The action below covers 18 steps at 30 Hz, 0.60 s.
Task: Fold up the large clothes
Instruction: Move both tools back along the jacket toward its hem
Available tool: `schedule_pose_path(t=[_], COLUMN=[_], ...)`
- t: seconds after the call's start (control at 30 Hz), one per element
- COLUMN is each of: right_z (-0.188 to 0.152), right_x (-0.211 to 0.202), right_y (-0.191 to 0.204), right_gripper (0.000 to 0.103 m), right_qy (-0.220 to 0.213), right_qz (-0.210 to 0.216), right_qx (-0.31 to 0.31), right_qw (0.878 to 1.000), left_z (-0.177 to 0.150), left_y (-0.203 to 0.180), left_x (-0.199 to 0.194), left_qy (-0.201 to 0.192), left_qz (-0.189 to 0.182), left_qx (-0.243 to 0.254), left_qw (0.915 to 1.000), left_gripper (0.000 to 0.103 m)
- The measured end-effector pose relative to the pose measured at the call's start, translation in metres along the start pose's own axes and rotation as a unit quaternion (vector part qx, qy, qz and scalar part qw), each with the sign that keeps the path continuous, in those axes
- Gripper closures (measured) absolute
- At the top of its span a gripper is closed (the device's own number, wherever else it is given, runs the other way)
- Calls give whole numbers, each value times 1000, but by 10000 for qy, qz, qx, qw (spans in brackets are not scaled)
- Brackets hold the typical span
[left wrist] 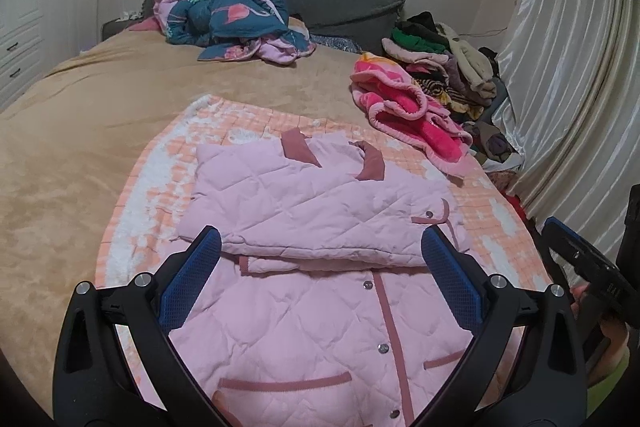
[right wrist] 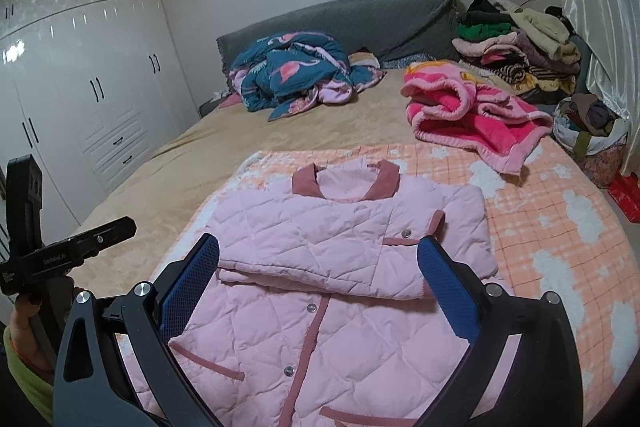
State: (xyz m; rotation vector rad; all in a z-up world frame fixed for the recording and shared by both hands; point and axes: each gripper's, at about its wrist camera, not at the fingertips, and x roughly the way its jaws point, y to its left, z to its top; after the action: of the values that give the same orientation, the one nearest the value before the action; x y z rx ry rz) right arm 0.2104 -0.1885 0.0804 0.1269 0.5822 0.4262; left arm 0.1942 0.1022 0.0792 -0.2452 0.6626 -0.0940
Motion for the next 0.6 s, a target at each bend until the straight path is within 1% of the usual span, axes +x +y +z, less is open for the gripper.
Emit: schedule_pose_path(t=[0.6], right_z=[-11], right_x=[-73], right_y=[7], right_gripper=[4], right_qy=[-346], right_qz=[-150], right_qx=[-8], right_qw=[9993], left_z=[-24], left_y=[-25], left_x=[-57], left_qy=[-249], left_qz=[20], left_qx=[255], left_qw=[9994], left_gripper=[9])
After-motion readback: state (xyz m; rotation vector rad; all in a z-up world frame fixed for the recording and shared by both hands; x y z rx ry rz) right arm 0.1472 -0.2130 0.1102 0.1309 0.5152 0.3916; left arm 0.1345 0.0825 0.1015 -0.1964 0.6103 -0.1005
